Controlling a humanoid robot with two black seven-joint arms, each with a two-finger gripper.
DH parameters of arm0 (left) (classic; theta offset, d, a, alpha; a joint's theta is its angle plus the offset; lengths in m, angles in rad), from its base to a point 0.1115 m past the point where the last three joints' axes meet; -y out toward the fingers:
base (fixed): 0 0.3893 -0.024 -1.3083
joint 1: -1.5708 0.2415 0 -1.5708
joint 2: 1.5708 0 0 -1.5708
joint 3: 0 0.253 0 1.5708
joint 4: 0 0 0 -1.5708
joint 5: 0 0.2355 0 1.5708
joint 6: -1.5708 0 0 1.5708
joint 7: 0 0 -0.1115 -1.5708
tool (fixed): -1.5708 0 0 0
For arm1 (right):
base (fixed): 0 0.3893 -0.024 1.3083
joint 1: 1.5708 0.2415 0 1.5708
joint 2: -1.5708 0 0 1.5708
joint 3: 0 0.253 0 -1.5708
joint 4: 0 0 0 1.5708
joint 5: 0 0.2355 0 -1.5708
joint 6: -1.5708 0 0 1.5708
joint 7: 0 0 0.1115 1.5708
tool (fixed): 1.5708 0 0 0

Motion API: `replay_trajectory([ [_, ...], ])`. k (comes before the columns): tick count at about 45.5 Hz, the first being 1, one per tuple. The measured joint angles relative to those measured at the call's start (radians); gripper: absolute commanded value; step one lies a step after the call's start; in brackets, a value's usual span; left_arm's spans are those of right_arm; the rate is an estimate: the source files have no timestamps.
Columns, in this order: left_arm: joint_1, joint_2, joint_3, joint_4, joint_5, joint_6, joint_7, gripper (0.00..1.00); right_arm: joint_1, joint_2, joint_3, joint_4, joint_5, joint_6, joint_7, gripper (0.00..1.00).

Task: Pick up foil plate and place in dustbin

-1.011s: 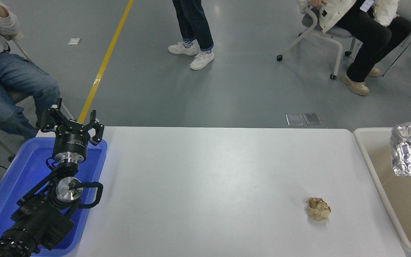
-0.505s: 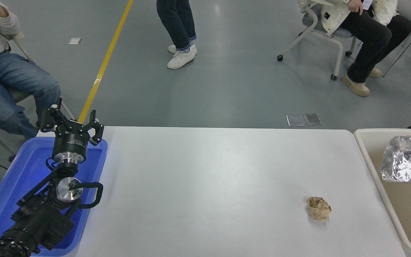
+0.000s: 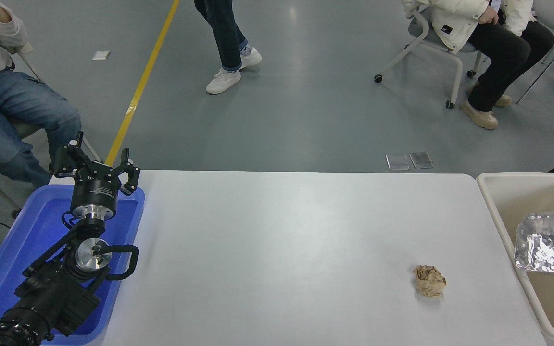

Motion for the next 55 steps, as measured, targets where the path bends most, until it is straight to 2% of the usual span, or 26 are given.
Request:
replay_trajectory([
  [11,0.0,0.0,0.0,0.0,0.0,0.0,0.0,0.99,0.028,-0.009,0.011,0.078,0.003,0.006,0.002,1.0],
  [24,-0.002,0.0,0.001,0.0,0.0,0.0,0.001,0.99,0.201,-0.154,-0.034,0.475,0.004,0.023,0.002,1.0],
  [32,-0.003,0.0,0.001,0.0,0.002,0.0,0.001,0.99,0.491,-0.24,-0.252,0.794,0.005,0.052,0.002,1.0],
  [38,-0.003,0.0,0.002,0.0,0.002,0.0,0.001,0.99,0.696,-0.251,-0.442,0.94,0.008,0.09,0.002,1.0],
  [46,-0.003,0.0,0.002,0.0,0.002,0.0,0.001,0.99,1.01,-0.169,-0.725,1.078,0.089,0.179,0.002,1.0],
  [55,-0.002,-0.001,0.002,0.0,0.001,0.0,0.001,0.99,1.329,0.054,-0.99,1.186,0.351,0.302,0.004,1.0],
])
